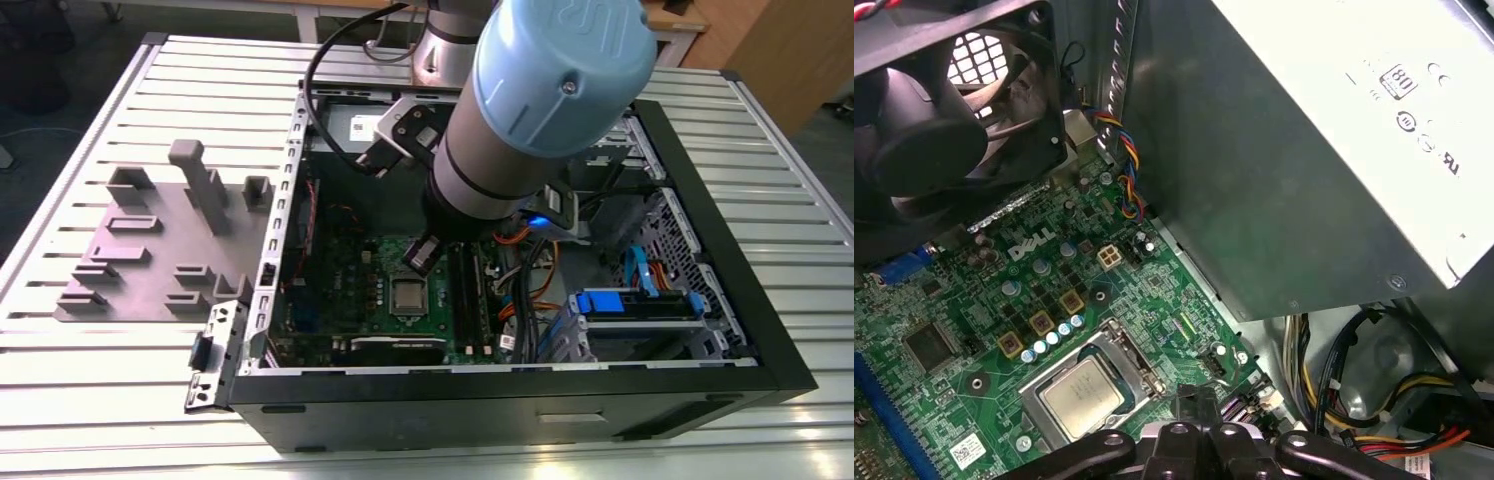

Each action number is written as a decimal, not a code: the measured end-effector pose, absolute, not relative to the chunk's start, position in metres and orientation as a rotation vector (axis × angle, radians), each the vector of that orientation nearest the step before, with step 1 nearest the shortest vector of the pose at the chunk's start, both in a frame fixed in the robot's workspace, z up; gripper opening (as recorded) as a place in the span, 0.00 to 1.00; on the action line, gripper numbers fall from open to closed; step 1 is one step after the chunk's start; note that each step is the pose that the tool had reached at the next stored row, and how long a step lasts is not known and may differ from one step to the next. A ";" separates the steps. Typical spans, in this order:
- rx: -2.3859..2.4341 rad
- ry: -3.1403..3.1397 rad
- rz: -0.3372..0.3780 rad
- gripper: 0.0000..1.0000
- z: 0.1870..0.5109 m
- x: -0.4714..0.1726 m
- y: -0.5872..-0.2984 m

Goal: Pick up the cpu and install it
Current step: 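Close the cpu cover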

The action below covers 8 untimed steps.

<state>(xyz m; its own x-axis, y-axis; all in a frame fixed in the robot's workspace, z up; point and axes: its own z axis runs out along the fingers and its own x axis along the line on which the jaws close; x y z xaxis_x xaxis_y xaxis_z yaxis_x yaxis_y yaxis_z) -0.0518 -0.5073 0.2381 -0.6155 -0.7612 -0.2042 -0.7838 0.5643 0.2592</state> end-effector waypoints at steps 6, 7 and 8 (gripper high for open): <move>-1.347 2.721 0.493 0.11 0.238 -0.054 -0.513; -1.347 2.722 0.491 0.11 0.238 -0.055 -0.514; -1.348 2.724 0.488 0.11 0.238 -0.056 -0.515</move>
